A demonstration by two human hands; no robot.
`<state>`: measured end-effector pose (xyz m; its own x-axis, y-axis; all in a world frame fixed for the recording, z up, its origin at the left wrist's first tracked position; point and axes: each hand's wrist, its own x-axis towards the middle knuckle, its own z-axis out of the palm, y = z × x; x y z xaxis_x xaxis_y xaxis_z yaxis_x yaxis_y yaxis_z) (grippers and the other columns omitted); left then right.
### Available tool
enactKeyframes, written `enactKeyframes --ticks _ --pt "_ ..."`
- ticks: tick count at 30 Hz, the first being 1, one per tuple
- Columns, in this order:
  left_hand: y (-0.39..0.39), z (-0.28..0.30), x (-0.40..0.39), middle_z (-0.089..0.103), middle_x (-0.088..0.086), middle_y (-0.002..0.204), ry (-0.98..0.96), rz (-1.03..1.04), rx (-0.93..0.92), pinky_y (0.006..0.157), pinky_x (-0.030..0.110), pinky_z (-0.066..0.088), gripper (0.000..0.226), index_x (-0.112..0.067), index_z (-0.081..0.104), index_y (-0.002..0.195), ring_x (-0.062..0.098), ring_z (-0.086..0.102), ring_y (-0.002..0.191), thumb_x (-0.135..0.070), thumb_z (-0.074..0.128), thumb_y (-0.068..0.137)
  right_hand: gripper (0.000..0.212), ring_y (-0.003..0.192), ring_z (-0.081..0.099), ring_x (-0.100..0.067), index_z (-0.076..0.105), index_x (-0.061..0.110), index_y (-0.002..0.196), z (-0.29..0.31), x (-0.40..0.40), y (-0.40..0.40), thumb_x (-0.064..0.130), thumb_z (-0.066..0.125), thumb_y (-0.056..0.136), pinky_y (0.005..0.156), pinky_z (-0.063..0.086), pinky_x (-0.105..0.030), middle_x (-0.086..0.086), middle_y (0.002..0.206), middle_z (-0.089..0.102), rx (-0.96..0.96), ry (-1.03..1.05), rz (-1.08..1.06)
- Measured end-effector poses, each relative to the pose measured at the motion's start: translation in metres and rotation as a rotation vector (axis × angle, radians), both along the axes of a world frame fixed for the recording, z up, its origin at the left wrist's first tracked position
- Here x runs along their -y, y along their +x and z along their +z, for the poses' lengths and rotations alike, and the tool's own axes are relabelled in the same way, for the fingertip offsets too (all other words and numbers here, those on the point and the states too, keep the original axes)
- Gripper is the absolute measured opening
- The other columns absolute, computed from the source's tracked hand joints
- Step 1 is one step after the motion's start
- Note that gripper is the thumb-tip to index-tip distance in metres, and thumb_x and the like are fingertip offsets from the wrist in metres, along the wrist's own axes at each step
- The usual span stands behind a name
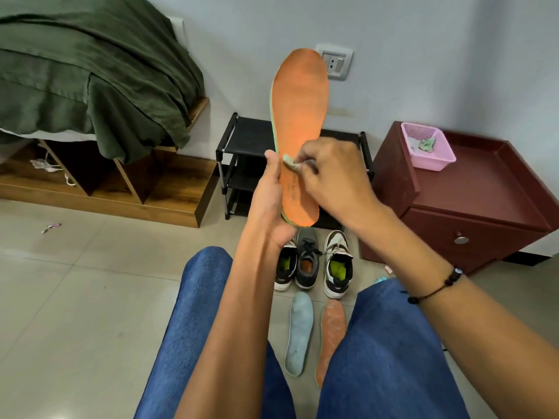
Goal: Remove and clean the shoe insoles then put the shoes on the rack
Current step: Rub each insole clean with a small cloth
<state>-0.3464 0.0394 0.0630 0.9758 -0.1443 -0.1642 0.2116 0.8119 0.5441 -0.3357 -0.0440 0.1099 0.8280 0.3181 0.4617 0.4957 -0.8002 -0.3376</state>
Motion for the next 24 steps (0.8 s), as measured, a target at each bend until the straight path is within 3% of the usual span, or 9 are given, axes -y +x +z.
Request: enactKeyframes --ticks 2,4,7,9,11,13,17,20,24 --pt "-0.001 -0.003 -0.004 0.068 0.014 0.09 -0.048 -0.01 -0.015 0.082 0.032 0.052 0.069 -0.006 0.07 0.09 0.022 0.066 0.085 -0.056 0.023 0.097 0.016 0.072 0.064 -0.033 0.072 0.009 0.079 -0.011 -0.008 -0.018 0.016 0.058 0.077 0.066 0.051 -0.037 -0.012 0.079 0.07 0.001 0.038 0.047" --pt "-0.005 -0.005 -0.01 0.065 0.016 0.105 -0.025 -0.067 -0.011 0.078 0.029 0.052 0.081 -0.008 0.077 0.08 0.02 0.063 0.086 -0.062 0.017 0.094 0.014 0.066 0.062 -0.028 0.069 0.009 0.073 -0.021 -0.011 -0.04 0.014 0.056 0.075 0.061 0.049 -0.035 -0.008 0.072 0.067 -0.045 0.108 0.105" --pt "-0.01 -0.004 -0.016 0.058 0.011 0.121 -0.023 -0.136 0.007 0.065 0.024 0.052 0.082 -0.01 0.072 0.104 0.013 0.055 0.08 -0.066 0.013 0.092 0.012 0.064 0.058 -0.012 0.071 0.01 0.074 -0.024 -0.001 -0.062 0.004 0.062 0.077 0.061 0.043 -0.019 -0.001 0.071 0.066 -0.195 0.21 0.186" --pt "-0.007 -0.002 -0.016 0.059 0.013 0.122 -0.055 -0.126 0.044 0.061 0.024 0.052 0.077 -0.009 0.053 0.127 0.013 0.058 0.075 -0.065 0.014 0.092 0.016 0.066 0.059 -0.005 0.075 0.016 0.08 -0.017 0.009 -0.065 0.003 0.066 0.078 0.062 0.042 -0.01 0.002 0.074 0.067 -0.393 0.256 0.211" --pt "-0.004 0.003 -0.014 0.062 0.014 0.117 -0.047 -0.121 0.06 0.064 0.027 0.054 0.078 -0.007 0.043 0.135 0.015 0.06 0.075 -0.065 0.014 0.092 0.024 0.067 0.061 0.0 0.074 0.026 0.079 -0.005 0.018 -0.06 0.003 0.069 0.076 0.068 0.047 -0.014 0.007 0.075 0.069 -0.473 0.4 0.211" --pt "-0.005 0.009 -0.013 0.063 0.016 0.111 -0.05 -0.113 0.057 0.073 0.034 0.056 0.076 -0.004 0.047 0.129 0.023 0.063 0.085 -0.063 0.016 0.093 0.027 0.07 0.062 0.001 0.07 0.035 0.072 0.008 0.024 -0.048 0.008 0.069 0.073 0.074 0.052 -0.022 0.015 0.073 0.067 -0.412 0.553 0.188" --pt "-0.005 0.011 -0.007 0.064 0.016 0.097 -0.064 -0.047 0.047 0.084 0.037 0.051 0.065 -0.002 0.058 0.108 0.026 0.064 0.088 -0.054 0.023 0.097 0.017 0.067 0.058 0.004 0.073 0.018 0.082 0.019 0.016 -0.026 0.003 0.065 0.077 0.072 0.047 -0.015 0.014 0.074 0.066 -0.186 0.309 0.067" --pt "-0.005 0.01 -0.004 0.067 0.017 0.093 -0.057 -0.058 0.032 0.086 0.034 0.05 0.079 0.003 0.07 0.093 0.024 0.067 0.085 -0.059 0.022 0.095 0.015 0.074 0.064 -0.028 0.071 0.008 0.081 0.003 -0.002 -0.032 0.008 0.056 0.077 0.071 0.052 -0.037 -0.009 0.082 0.069 -0.025 0.091 0.045" --pt "-0.005 0.002 -0.009 0.068 0.01 0.09 -0.045 -0.067 0.009 0.084 0.031 0.049 0.079 -0.001 0.06 0.108 0.019 0.065 0.072 -0.066 0.018 0.092 0.016 0.072 0.061 -0.027 0.067 0.007 0.077 -0.012 -0.01 -0.057 0.009 0.051 0.078 0.067 0.05 -0.035 -0.008 0.08 0.066 -0.048 0.118 0.059"
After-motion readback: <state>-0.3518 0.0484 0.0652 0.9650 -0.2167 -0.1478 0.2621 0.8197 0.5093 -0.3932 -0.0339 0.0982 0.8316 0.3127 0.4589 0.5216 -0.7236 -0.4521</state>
